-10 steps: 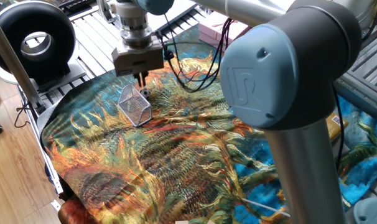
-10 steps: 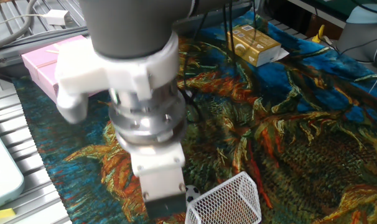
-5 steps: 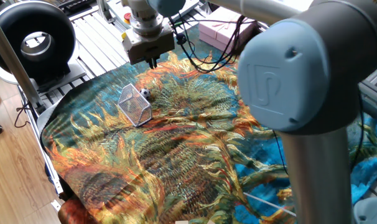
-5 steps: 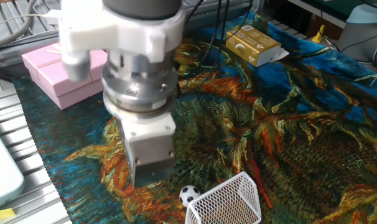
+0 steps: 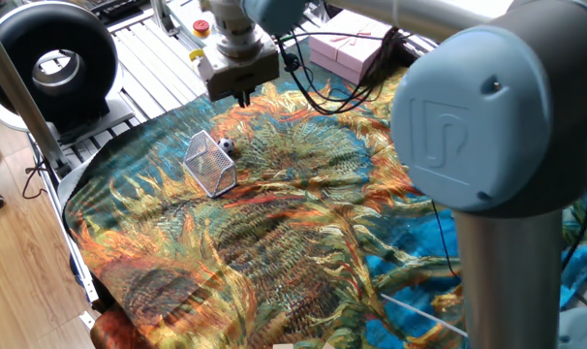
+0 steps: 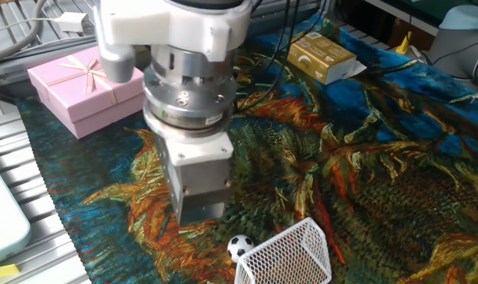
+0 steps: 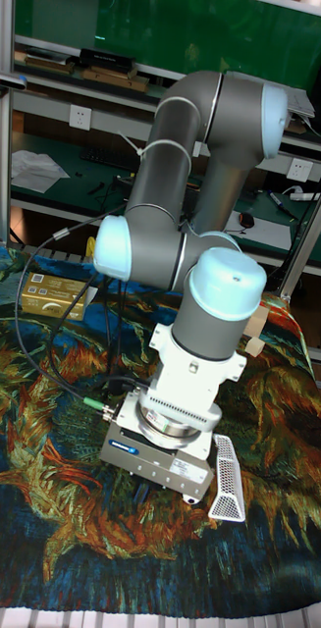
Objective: Push the soccer ball into the goal
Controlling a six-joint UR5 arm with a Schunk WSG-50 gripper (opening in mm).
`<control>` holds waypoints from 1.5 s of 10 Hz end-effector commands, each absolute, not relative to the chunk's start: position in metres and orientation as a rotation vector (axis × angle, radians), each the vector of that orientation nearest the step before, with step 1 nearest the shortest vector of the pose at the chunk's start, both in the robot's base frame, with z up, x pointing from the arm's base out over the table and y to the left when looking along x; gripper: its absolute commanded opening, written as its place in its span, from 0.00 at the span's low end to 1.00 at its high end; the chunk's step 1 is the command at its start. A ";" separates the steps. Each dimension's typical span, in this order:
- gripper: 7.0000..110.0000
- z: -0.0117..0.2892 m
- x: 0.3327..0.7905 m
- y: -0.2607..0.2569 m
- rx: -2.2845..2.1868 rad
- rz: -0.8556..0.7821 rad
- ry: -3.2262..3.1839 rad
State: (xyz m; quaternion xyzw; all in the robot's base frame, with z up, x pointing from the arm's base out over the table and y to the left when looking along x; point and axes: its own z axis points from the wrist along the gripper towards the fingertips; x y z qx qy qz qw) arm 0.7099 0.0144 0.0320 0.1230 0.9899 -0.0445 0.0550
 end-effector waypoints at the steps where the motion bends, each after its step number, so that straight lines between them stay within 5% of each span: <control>1: 0.00 0.017 0.694 0.011 0.380 -0.150 2.991; 7: 0.00 0.002 0.666 0.031 0.432 -0.072 3.005; 15: 0.00 0.035 0.678 0.110 0.713 0.479 2.966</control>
